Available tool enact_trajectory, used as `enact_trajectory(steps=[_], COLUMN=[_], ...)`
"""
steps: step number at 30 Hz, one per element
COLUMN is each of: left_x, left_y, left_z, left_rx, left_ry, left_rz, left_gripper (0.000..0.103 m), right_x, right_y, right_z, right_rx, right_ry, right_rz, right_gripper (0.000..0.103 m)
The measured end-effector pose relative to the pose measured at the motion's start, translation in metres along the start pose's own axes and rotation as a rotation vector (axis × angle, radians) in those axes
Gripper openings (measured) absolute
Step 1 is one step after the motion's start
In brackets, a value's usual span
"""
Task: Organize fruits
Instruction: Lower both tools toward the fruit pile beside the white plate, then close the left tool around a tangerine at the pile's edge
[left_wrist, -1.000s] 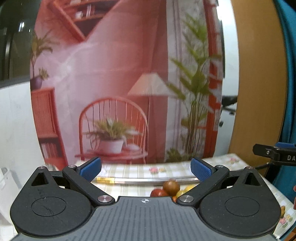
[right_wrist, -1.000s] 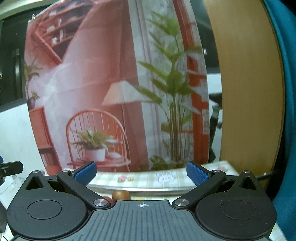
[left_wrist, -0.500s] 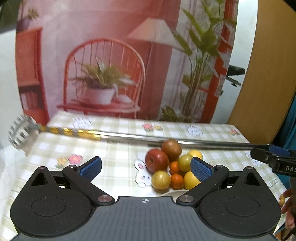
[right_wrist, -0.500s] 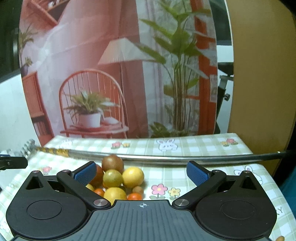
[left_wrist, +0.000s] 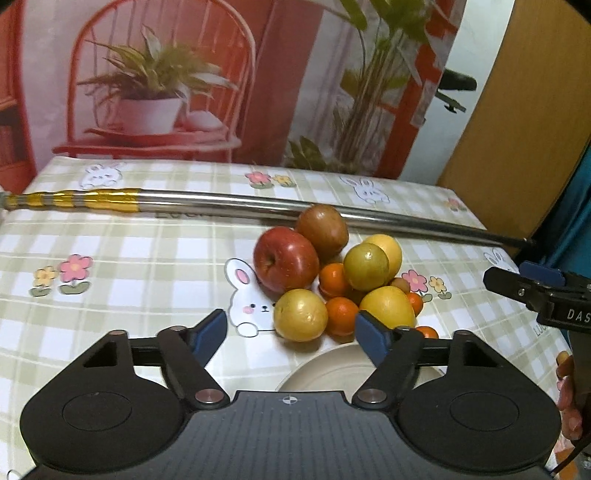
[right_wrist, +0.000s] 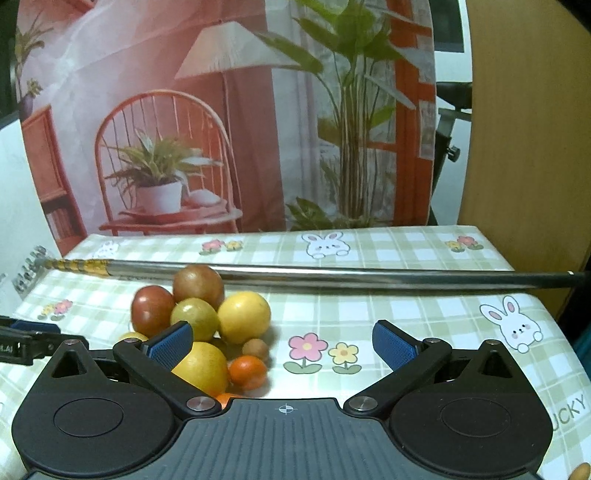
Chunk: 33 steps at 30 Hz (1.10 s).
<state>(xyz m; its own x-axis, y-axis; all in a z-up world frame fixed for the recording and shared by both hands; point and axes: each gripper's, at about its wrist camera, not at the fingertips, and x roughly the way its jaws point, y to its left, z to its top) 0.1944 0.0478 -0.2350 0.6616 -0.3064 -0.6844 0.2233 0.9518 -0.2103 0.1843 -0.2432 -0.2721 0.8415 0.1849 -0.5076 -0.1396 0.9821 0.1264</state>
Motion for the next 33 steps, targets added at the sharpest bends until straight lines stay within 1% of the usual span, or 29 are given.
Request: enact_trajectory(steps=[1,5,6,7,8,9,10,15,18,20,21,26,31,33], left_x=[0.003,0.016,0.021,0.025,0.030,0.033,0.037,0.057,0.069,0.071,0.072,0.071,0.067,0.066], left_y=[-0.002,-0.010,-0.013,-0.016,-0.020,-0.024,-0.028,-0.038,-0.038,-0.037,-0.037,-0.033,-0.031,-0.033], left_z=[0.002,0.006,0.006,0.006,0.006,0.005,0.005,0.008,0.012,0.015,0.015,0.016,0.016,0.016], left_rx=[0.002,0.016,0.021,0.026,0.034,0.041,0.050,0.082,0.137,0.176,0.194,0.229,0.259,0.291], left_ry=[0.002,0.015,0.028,0.046,0.063,0.074,0.079,0.077,0.088,0.093,0.098,0.100,0.089,0.091], left_rz=[-0.010,-0.051,-0.066,-0.085,-0.106,-0.125,-0.140,-0.165,-0.188,-0.180,-0.177,-0.183,-0.154,-0.135], left_gripper=[0.070,0.066,0.059,0.049,0.044,0.037,0.035,0.035,0.035,0.035,0.033,0.033,0.031,0.031], right_x=[0.003,0.013,0.015,0.016,0.018,0.020,0.022,0.024,0.024,0.024,0.023,0.026,0.026,0.025], right_y=[-0.001,-0.007,-0.008,-0.010,-0.010,-0.011,-0.011,-0.015,-0.017,-0.020,-0.021,-0.026,-0.023,-0.023], right_z=[0.000,-0.003,-0.004,-0.004,-0.005,-0.006,-0.006,-0.005,-0.004,-0.004,-0.004,-0.004,-0.004,-0.004], right_rx=[0.000,0.010,0.013,0.015,0.016,0.017,0.018,0.019,0.028,0.039,0.045,0.062,0.052,0.047], right_ry=[0.004,0.017,0.021,0.026,0.030,0.033,0.036,0.036,0.033,0.032,0.032,0.038,0.038,0.034], right_rz=[-0.003,-0.006,-0.005,-0.004,-0.003,-0.002,-0.001,0.000,-0.003,-0.011,-0.012,-0.011,-0.015,-0.015], right_gripper=[0.103,0.103,0.103,0.103,0.103,0.103,0.103,0.103,0.103,0.103,0.103,0.103,0.103,0.103])
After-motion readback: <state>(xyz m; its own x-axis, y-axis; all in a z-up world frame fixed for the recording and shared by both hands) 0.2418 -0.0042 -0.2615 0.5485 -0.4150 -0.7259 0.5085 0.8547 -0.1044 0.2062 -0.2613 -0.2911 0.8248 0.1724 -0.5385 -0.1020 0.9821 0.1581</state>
